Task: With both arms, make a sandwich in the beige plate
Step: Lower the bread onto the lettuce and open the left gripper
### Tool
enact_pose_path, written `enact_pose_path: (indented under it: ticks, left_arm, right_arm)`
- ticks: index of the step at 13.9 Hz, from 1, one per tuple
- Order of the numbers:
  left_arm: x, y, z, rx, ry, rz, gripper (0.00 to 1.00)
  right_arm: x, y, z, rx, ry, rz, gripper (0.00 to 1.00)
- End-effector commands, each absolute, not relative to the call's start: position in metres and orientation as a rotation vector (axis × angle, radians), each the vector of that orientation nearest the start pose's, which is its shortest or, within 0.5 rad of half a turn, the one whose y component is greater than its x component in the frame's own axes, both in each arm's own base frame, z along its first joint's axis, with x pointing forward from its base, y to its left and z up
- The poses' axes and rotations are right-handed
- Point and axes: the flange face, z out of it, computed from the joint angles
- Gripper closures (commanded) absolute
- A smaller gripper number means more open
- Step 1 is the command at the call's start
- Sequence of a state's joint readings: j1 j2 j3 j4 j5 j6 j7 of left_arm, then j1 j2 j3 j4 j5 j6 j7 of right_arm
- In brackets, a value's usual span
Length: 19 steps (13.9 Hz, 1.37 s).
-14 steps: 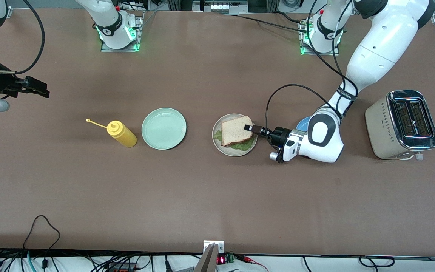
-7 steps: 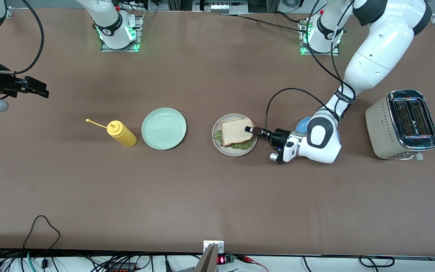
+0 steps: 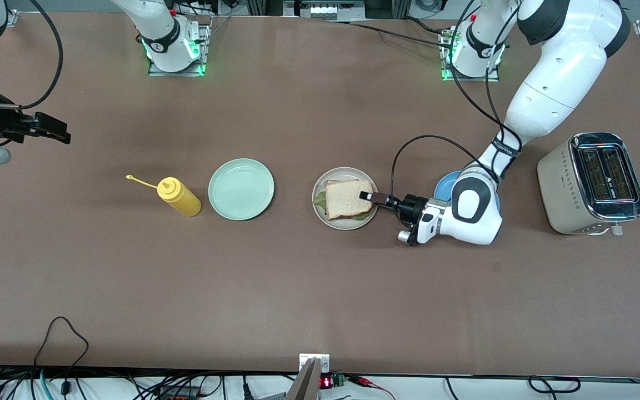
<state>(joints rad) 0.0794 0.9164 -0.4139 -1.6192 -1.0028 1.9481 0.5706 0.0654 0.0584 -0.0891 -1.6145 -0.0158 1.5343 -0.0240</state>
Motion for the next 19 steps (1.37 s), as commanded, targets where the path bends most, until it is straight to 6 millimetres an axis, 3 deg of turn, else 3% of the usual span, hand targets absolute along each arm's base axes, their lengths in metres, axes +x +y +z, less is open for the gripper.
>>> enact_pose_path:
  ticks: [1,4,9,11,13,19]
  left_arm:
    - [0.617,-0.242,0.132,1.905,-0.145,-0.355,0.00]
    - [0.632,-0.225,0.140,2.038,-0.243,-0.278,0.00]
    - [0.634,-0.217,0.148,2.046,-0.244,-0.271,0.00]
    - [0.639,-0.212,0.171,2.071,-0.257,-0.252,0.00]
    - [0.649,-0.188,0.198,2.162,-0.270,-0.234,0.00]
    - [0.658,-0.149,0.299,2.399,-0.280,-0.246,0.00]
  right_arm:
    - [0.556,-0.016,0.572,-3.143,-0.010,0.223,0.00]
    - [0.556,-0.016,0.572,-3.143,-0.012,0.223,0.00]
    - [0.556,-0.016,0.571,-3.143,-0.010,0.225,0.00]
    - [0.556,-0.016,0.571,-3.143,-0.010,0.225,0.00]
    - [0.556,-0.016,0.571,-3.143,-0.007,0.225,0.00]
    - [0.556,-0.016,0.571,-3.144,-0.005,0.225,0.00]
